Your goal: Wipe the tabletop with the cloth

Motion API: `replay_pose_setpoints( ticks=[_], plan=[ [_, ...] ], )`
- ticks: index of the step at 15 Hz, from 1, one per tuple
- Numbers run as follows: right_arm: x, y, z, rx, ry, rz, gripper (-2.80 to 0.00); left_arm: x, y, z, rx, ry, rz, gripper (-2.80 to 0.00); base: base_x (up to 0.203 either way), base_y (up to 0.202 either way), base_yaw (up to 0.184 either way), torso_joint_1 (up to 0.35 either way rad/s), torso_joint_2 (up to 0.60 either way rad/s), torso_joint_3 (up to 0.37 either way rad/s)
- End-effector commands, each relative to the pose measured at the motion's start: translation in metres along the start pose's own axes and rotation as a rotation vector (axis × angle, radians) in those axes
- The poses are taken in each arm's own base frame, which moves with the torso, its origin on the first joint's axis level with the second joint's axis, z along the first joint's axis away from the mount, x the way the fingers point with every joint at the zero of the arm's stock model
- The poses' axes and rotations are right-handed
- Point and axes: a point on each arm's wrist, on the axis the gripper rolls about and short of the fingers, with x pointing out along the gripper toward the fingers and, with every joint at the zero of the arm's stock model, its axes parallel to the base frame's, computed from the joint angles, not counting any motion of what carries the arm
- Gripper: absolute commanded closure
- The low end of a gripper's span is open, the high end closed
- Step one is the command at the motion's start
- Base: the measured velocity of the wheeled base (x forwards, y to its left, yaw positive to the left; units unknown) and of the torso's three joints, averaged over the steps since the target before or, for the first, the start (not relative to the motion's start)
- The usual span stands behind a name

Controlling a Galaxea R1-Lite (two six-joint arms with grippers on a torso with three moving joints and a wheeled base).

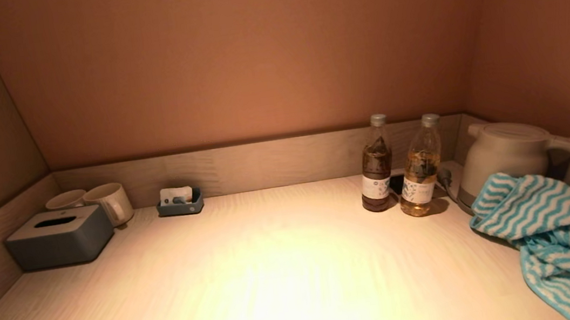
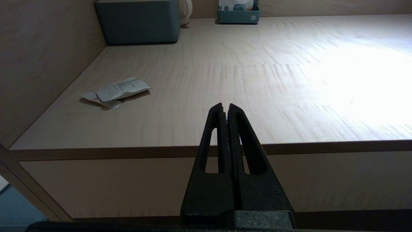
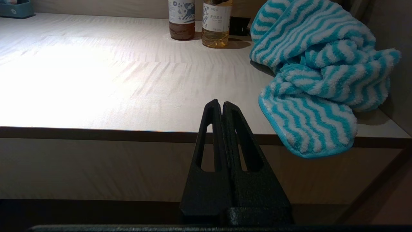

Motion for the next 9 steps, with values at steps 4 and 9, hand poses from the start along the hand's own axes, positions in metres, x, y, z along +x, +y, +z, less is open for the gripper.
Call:
replay_pose_setpoints(
  ticks=[4,9],
  plan=[
    [0.0,0.0,0.0,-0.001,0.0,0.001,0.0,0.0,0.0,0.0,-0.001,0.0,0.0,0.0,0.0,0.0,0.0,0.0,0.0,0.0],
    [0.0,0.0,0.0,-0.001,0.0,0.001,0.0,0.0,0.0,0.0,0.0,0.0,0.002,0.0,0.0,0.0,0.0,0.0,0.0,0.0]
  ],
)
